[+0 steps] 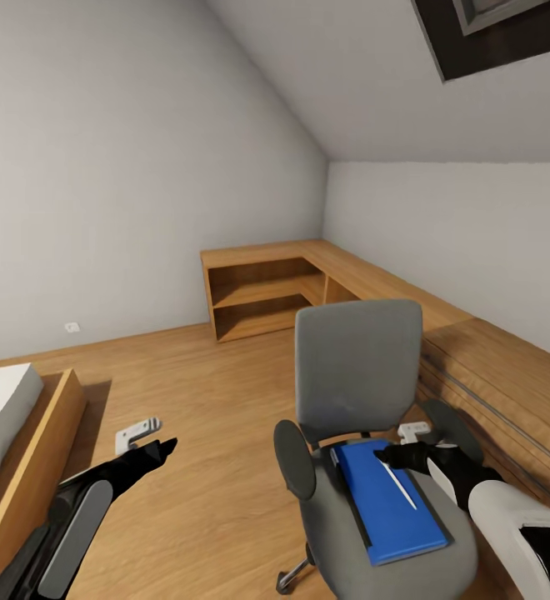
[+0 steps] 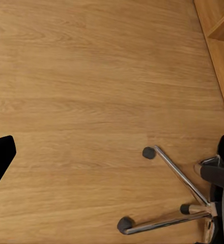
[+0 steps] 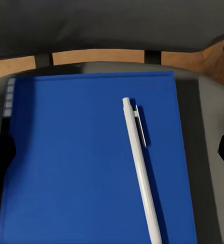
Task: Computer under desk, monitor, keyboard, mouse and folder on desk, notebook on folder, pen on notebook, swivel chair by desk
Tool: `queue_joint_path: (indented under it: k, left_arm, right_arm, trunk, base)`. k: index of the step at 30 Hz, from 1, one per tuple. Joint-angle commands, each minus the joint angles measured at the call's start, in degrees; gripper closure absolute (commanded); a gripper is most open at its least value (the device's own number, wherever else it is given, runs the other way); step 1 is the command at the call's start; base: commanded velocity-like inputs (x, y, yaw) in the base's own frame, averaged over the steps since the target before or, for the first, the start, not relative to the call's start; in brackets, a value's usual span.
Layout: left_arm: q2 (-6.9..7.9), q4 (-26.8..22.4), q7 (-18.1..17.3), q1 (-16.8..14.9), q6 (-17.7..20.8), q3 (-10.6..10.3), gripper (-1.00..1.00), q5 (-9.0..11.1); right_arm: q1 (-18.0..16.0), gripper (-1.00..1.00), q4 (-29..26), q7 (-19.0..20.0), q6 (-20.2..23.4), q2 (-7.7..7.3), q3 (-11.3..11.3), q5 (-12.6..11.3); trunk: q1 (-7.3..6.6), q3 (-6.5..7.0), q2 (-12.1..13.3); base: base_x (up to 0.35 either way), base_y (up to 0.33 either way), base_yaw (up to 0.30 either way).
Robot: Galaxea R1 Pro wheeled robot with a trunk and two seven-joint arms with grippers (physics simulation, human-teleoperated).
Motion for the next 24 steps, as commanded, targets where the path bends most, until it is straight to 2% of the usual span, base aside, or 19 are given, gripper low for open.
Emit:
queue_joint_path:
  k: [1, 24]
  left_arm:
    - [0.05, -0.08, 0.57, -0.03, 0.09, -0.06, -1.0, 0.6]
    - [0.08, -0.05, 0.57, -0.02, 0.12, 0.26, -1.0, 0.68]
  right_arm:
    - [-0.01, -1.0, -0.13, 0.21, 0.24, -0.02, 0.09, 0.45]
    - [-0.01, -1.0, -0.06, 0.12, 0.23, -0.03, 0.09, 0.48]
  trunk:
    - [0.22, -0.24, -0.45]
    - [5.28, -4.37, -9.67]
  base:
    - [0.0, 0.0, 0.0]
    - [0.0, 0.0, 0.0]
